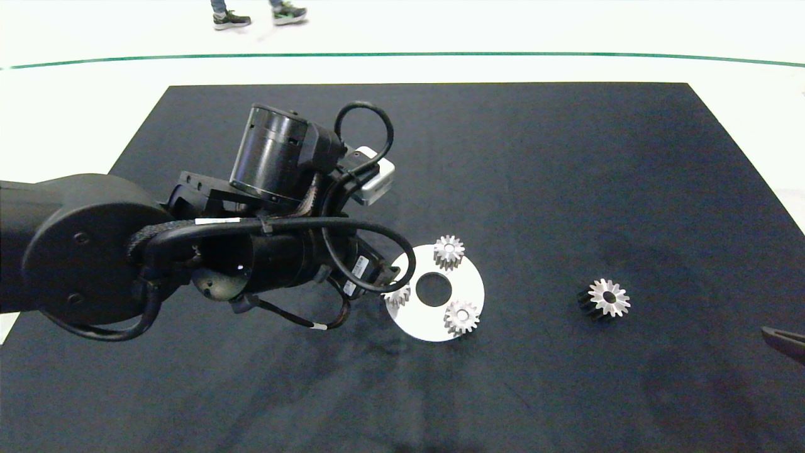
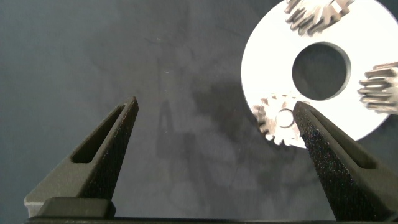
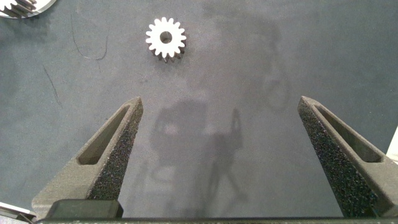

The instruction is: Remove an incorrectly installed larger gear and replace it with the correct smaller gear

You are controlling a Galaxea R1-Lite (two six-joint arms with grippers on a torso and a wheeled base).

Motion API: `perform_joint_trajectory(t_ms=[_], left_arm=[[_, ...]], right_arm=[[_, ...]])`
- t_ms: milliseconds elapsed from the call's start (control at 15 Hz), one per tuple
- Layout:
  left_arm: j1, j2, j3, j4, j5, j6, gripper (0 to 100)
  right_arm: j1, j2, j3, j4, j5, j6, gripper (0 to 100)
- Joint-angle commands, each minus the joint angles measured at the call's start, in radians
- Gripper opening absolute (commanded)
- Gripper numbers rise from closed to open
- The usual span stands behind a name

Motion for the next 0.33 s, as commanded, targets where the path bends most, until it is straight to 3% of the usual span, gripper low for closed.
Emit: perform_joint_trajectory(t_ms=[67, 133, 333], left_arm=[[-0.003, -0.102, 0.031, 0.063, 0.003, -0.014, 100], [-0.012, -0.141, 0.051, 0.097, 0.003, -0.038, 100], [-0.026, -0.277, 0.156, 0.123, 0.003, -0.064, 100]], right_arm=[[-0.011, -0.016, 0.002, 0.003, -0.002, -0.002, 100], [-0.026, -0.017, 0.007, 0.003, -0.002, -0.002, 100], [-0.084, -0.017, 0.033, 0.003, -0.002, 0.017, 100]])
